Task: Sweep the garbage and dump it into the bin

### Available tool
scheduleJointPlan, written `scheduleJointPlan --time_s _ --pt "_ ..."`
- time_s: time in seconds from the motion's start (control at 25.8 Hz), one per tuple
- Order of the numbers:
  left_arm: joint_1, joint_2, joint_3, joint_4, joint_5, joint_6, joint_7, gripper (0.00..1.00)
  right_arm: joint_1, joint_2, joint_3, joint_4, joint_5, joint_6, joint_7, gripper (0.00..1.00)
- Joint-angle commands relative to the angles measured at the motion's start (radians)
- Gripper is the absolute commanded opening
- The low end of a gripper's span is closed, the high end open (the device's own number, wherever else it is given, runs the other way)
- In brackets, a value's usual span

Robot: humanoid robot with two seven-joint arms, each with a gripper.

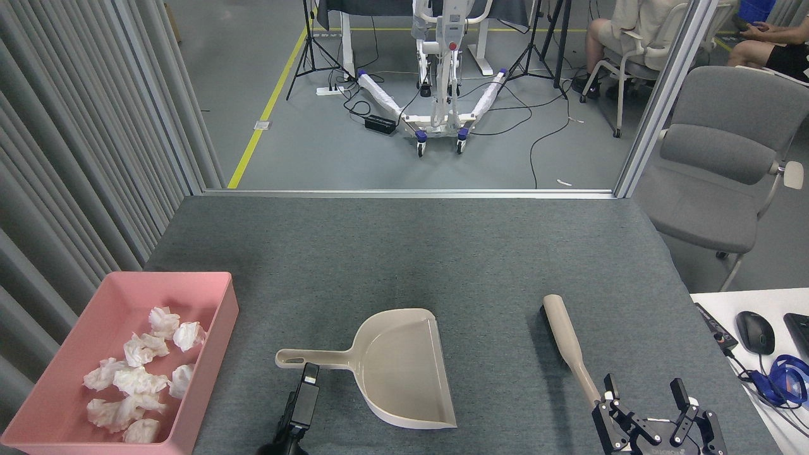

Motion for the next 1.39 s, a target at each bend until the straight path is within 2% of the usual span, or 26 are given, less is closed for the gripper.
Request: scheduleJointPlan --time_s 0.0,0.19,0.39,0.58,0.85,0.97,1.05,1.12,1.35 --pt "0.045 0.052 0.024 -0.083 -0.188 0.002 0.003 1.00 0.004 0.000 0.000 0.000 -0.001 0.001 -0.004 0.98" --pt "0.100 0.130 0.095 -0.233 -0.590 0.005 -0.002 1.00 0.004 0.000 0.001 -0.006 -0.001 -0.004 -0.004 0.98" --pt "0.170 0.203 0.216 -0.296 -0.770 -0.008 -0.016 1.00 0.004 0.000 0.000 -0.011 -0.014 -0.014 -0.006 0.98" --pt "0.175 0.328 0.239 -0.297 -0.789 -0.012 -0.016 1.00 0.005 0.001 -0.002 -0.011 -0.023 -0.017 -0.004 0.98" --pt "0.155 0.416 0.363 -0.276 -0.820 -0.029 -0.024 1.00 0.007 0.001 -0.007 -0.011 -0.024 -0.016 -0.004 0.98" --pt "0.146 0.413 0.443 -0.245 -0.835 -0.040 -0.094 1.00 0.008 0.003 -0.011 -0.012 -0.032 -0.016 -0.006 0.98" --pt "0.154 0.411 0.510 -0.239 -0.854 -0.086 -0.149 1.00 0.008 0.004 -0.010 -0.012 -0.034 -0.014 -0.006 0.98" --pt "0.161 0.402 0.579 -0.239 -0.854 -0.141 -0.157 1.00 0.010 0.007 -0.008 -0.012 -0.034 -0.013 -0.006 0.98" --pt "0.167 0.391 0.589 -0.231 -0.854 -0.161 -0.175 1.00 0.011 0.009 -0.010 -0.012 -0.034 -0.014 -0.004 0.98"
